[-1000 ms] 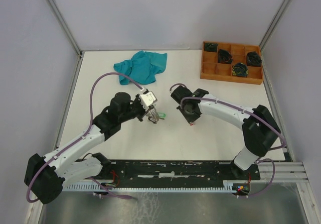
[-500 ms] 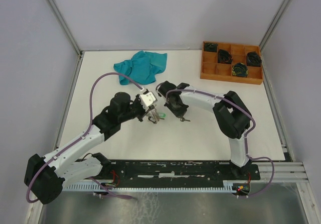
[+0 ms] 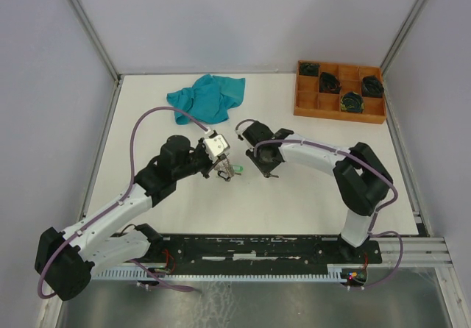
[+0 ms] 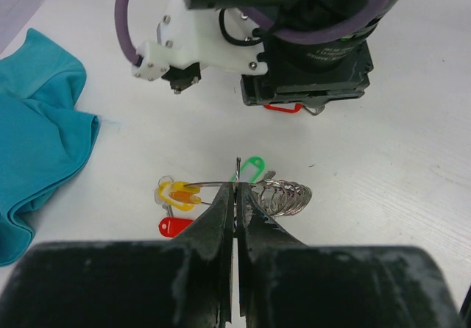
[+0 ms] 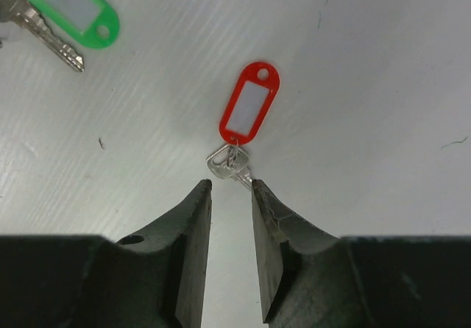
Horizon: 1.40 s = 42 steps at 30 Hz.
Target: Put the keys on the keyring
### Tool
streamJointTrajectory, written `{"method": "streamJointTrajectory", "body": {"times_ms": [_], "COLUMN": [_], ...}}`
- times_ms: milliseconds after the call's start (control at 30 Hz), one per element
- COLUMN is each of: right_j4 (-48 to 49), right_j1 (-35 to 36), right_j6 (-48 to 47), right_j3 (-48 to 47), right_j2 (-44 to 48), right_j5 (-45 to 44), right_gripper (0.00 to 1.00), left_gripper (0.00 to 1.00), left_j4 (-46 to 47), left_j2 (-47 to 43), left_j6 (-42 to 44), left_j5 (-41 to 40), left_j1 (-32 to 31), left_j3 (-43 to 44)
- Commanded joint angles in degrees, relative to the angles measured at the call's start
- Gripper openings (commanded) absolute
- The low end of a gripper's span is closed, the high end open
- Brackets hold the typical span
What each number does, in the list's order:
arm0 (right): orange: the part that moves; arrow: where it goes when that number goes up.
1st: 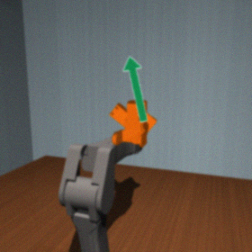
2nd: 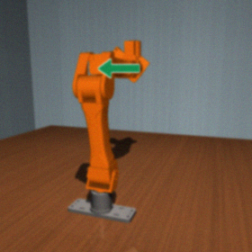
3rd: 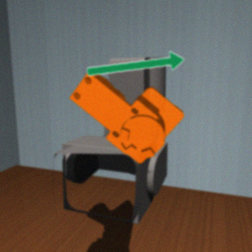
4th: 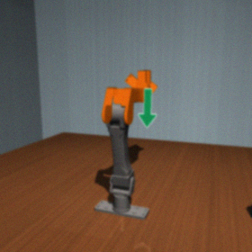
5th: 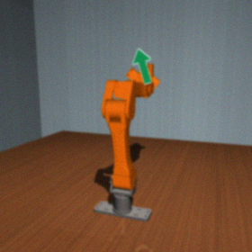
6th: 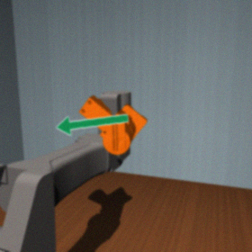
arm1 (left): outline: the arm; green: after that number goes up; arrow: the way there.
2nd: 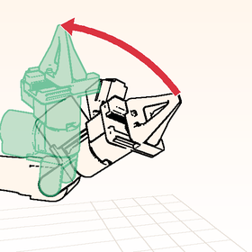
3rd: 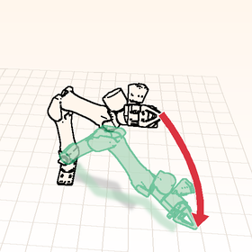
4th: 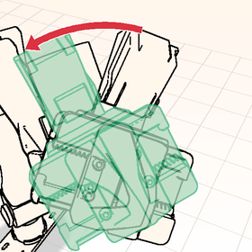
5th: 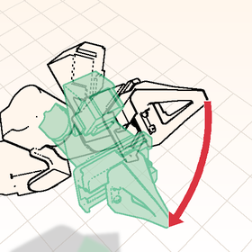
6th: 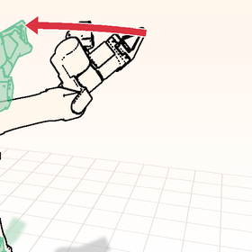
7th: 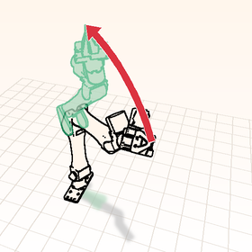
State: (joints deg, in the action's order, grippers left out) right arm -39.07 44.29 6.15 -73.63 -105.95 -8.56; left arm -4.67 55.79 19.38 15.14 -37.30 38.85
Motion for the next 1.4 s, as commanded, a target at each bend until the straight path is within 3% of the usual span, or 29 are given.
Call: {"method": "streamJointTrajectory", "body": {"times_ms": [0, 200, 400, 1367], "right_j4": [11.64, 24.23, 25.79, 23.69], "right_j1": [-0.12, -0.13, -0.15, -0.17], "right_j6": [4.13, 8.12, 10.95, 13.53], "right_j3": [6.95, 14.94, 16.46, 17.64], "right_j2": [7.95, 11.73, 9.96, 7.51], "right_j5": [0.04, -1.5, -4.44, -4.71], "right_gripper": [0.37, 0.34, 0.27, 0.17], "left_gripper": [0.03, 0.03, 0.03, 0.03], "left_j4": [1.59, 1.71, 1.72, 1.77], "left_j2": [-1.49, -1.39, -1.47, -1.37], "left_j6": [0.84, 0.67, 0.66, 0.75], "left_j5": [1.03, 1.22, 1.13, 1.7], "left_j1": [0.18, 0.21, 0.19, 0.21], "left_j3": [2.73, 2.67, 2.74, 2.72]}}
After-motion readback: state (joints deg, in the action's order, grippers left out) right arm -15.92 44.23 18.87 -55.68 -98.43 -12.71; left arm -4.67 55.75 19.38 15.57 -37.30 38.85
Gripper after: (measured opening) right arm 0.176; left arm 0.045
